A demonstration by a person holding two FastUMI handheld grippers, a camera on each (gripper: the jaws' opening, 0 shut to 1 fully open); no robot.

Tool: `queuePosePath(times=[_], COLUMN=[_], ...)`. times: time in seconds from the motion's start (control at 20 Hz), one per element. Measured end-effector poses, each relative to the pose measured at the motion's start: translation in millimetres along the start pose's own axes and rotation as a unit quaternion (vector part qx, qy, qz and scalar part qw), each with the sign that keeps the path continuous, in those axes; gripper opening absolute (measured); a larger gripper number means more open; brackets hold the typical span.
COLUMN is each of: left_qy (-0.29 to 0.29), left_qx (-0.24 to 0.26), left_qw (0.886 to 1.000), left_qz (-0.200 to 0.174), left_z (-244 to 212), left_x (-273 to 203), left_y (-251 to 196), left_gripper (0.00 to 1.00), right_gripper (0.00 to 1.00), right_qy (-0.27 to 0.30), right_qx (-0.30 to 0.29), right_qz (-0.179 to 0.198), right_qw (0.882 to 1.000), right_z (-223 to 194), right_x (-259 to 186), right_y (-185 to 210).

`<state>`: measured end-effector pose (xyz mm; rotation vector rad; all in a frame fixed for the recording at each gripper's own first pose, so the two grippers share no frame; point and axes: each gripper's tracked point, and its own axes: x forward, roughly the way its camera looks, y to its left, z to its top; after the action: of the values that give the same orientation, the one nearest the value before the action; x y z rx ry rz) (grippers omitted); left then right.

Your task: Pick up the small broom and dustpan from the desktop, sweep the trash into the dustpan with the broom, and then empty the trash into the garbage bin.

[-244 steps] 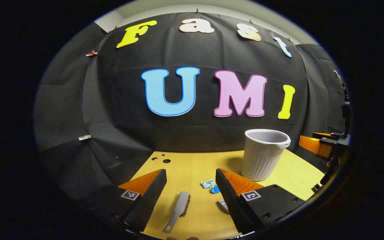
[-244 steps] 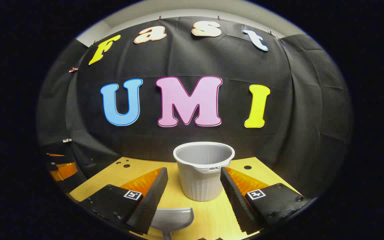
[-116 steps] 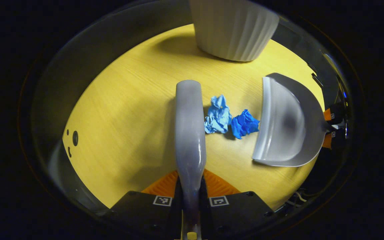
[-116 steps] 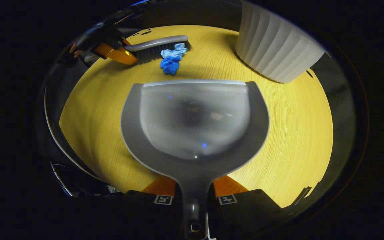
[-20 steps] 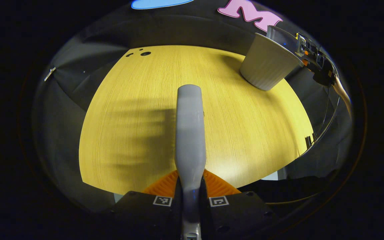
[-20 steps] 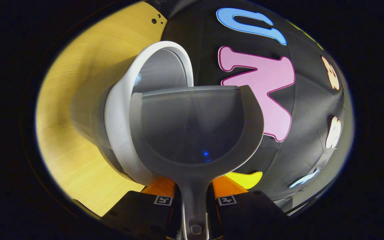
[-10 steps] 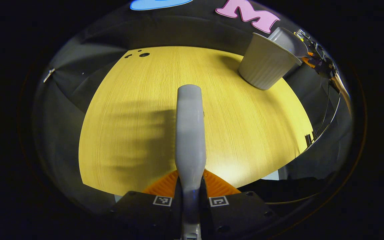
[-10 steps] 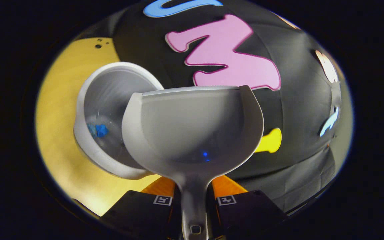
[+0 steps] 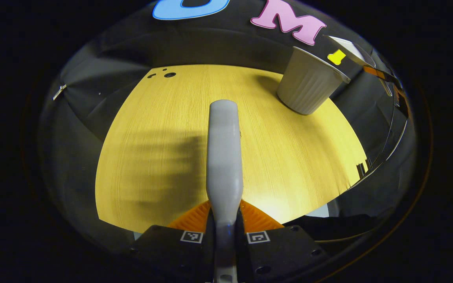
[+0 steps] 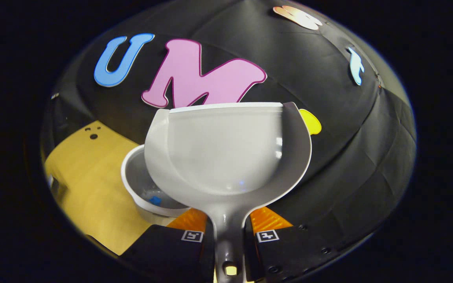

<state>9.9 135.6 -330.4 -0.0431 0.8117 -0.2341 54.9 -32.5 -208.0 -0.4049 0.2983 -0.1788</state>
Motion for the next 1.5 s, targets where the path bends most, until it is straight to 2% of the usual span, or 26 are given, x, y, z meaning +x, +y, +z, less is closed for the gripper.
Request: queuePosePath(times=[0.05,0.2,0.3,0.4,0.55,0.6,0.7,0.75,0.85,1.05,1.1,1.2,1.25,1.3,1.35,1.4,1.5], left_qy=[-0.004,-0.014,-0.020,-0.022,-0.030,-0.031,-0.031,-0.029,-0.021,-0.003,0.001,0.008,0.010,0.015,0.020,0.026,0.037], left_qx=[-0.004,-0.028,-0.031,-0.020,-0.012,-0.012,-0.007,-0.004,-0.001,-0.005,-0.007,-0.007,-0.008,-0.013,-0.019,-0.022,-0.021], left_qw=[1.000,1.000,0.999,0.999,0.999,0.999,0.998,0.998,0.999,0.999,0.999,0.999,0.999,0.999,0.999,0.999,0.998], left_qz=[0.002,0.006,0.012,0.030,0.042,0.042,0.045,0.048,0.050,0.048,0.047,0.045,0.045,0.042,0.039,0.037,0.039], left_z=[0,1,-1,-5,-6,-6,-6,-8,-8,-10,-10,-11,-11,-11,-12,-11,-11], left_x=[-2,-6,-10,-12,-11,-10,-11,-9,-7,10,14,21,24,28,33,38,47], left_y=[0,-5,-6,-1,0,0,2,2,3,5,5,5,5,4,6,7,11], left_gripper=[0.26,0.26,0.26,0.26,0.26,0.29,0.26,0.29,0.29,0.29,0.26,0.26,0.29,0.26,0.29,0.26,0.26], right_gripper=[0.34,0.34,0.34,0.34,0.34,0.34,0.34,0.34,0.34,0.34,0.34,0.34,0.34,0.34,0.34,0.34,0.34], right_qy=[-0.008,-0.030,-0.030,-0.014,0.032,0.051,0.086,0.104,0.137,0.198,0.211,0.238,0.252,0.265,0.277,0.287,0.304], right_qx=[0.026,0.105,0.124,0.135,0.167,0.170,0.170,0.165,0.157,0.161,0.156,0.144,0.141,0.140,0.141,0.140,0.137], right_qz=[0.013,0.059,0.077,0.099,0.156,0.169,0.188,0.201,0.218,0.253,0.260,0.268,0.269,0.271,0.272,0.272,0.269], right_qw=[1.000,0.992,0.989,0.986,0.973,0.970,0.963,0.960,0.953,0.933,0.929,0.923,0.919,0.915,0.911,0.908,0.904], right_z=[4,12,12,1,-23,-32,-66,-72,-93,-126,-135,-154,-166,-175,-184,-191,-201], right_x=[0,-5,-9,-2,6,7,7,5,0,-26,-27,-25,-22,-19,-14,-9,1], right_y=[0,4,4,12,32,37,53,58,71,106,113,124,134,141,150,155,164])
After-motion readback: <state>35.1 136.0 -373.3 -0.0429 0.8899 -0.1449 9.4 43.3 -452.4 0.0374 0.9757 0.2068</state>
